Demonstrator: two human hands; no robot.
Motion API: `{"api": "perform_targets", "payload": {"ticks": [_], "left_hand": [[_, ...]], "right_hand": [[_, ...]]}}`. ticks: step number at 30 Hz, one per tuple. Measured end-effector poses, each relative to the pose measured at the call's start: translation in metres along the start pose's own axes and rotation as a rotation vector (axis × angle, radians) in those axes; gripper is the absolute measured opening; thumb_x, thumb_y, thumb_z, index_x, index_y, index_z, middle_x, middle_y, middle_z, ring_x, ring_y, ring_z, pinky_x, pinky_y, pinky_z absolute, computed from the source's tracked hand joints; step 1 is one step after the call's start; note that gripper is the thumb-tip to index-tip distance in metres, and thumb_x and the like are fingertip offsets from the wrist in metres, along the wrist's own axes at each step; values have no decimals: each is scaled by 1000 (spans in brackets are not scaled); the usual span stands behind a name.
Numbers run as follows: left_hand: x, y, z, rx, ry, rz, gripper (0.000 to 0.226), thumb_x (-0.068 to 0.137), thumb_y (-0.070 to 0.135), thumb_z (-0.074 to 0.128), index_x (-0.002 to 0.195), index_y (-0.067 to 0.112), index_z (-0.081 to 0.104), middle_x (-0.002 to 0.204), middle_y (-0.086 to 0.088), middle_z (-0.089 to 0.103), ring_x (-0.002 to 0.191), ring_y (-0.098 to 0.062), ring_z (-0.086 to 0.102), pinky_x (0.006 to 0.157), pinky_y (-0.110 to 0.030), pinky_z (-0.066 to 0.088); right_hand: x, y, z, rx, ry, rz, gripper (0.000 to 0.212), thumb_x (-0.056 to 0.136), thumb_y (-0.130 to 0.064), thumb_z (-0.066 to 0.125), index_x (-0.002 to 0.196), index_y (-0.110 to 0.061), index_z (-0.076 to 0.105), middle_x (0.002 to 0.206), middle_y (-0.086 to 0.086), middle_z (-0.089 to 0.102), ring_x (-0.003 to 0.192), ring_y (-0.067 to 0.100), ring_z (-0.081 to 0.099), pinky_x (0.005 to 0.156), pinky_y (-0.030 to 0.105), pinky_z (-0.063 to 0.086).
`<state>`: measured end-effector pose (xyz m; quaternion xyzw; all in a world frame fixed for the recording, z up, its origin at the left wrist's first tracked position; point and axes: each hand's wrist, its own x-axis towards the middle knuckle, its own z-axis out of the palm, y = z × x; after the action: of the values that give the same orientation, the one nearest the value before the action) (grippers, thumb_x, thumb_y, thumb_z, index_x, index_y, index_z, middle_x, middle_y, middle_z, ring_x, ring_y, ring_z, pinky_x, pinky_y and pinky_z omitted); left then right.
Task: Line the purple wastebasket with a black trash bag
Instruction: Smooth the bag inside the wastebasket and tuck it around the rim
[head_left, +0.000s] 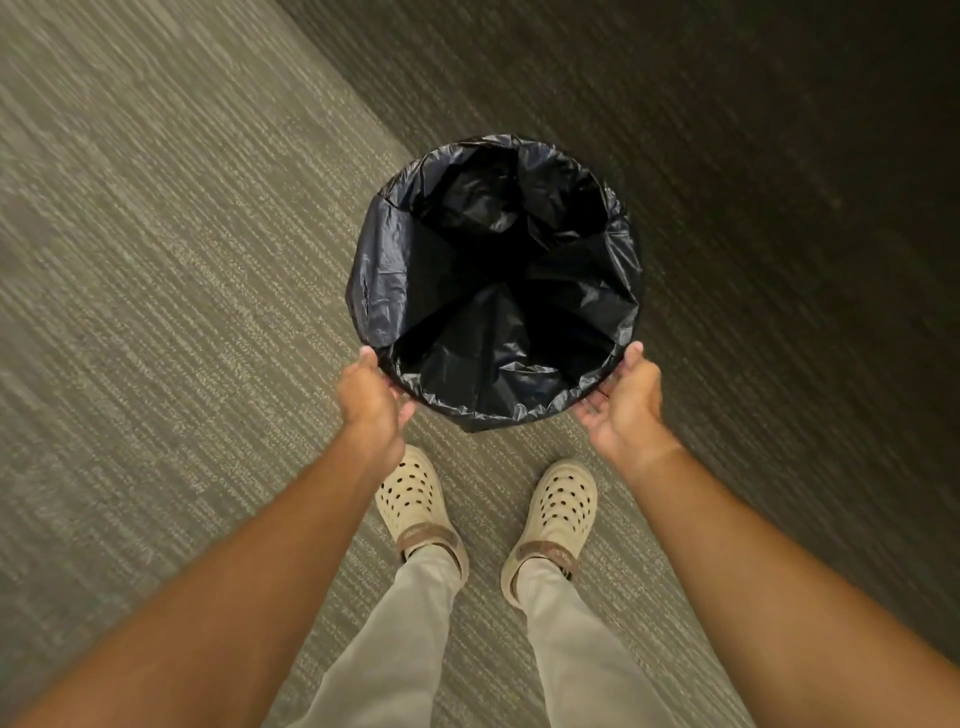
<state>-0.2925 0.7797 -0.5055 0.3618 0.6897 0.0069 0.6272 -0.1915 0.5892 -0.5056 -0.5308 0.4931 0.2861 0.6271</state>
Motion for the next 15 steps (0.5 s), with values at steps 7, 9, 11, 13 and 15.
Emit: {"api": "perform_targets", "payload": {"ticks": [7,9,11,13,15], "left_hand": [[10,4,25,-140,-31,-43,53,104,42,23,141,11,43,144,-14,49,129,-28,50,111,-46,38],[13,6,22,-289,-67,-110,54,104,41,22,133,8,53,128,-14,60,113,-28,60,104,-44,46],[15,8,17,-277,-70,-139,48,105,33,22,125,10,59,118,-14,65,106,-28,64,97,-45,51],[14,10,10,-109,-25,-133,42,104,25,25,120,12,61,105,-10,68,94,-22,66,83,-37,56],[18,14,5,100,143,-10,33,103,21,32,121,9,57,97,-3,60,82,-14,58,77,-30,53]], "right_hand": [[22,3,49,-231,498,-108,70,102,-48,19,138,7,41,146,23,43,134,37,40,113,38,24],[29,3,51,-257,525,-102,71,101,-49,19,137,9,40,145,25,44,134,38,40,114,41,22],[33,3,45,-196,470,-77,70,100,-50,20,139,4,42,141,18,49,128,35,47,112,45,32],[35,0,29,-149,348,-38,69,99,-53,20,140,-3,43,130,11,54,120,28,53,106,46,41],[34,-5,15,-276,361,-103,67,99,-53,18,137,-5,46,134,15,54,121,31,53,104,40,42]]}}
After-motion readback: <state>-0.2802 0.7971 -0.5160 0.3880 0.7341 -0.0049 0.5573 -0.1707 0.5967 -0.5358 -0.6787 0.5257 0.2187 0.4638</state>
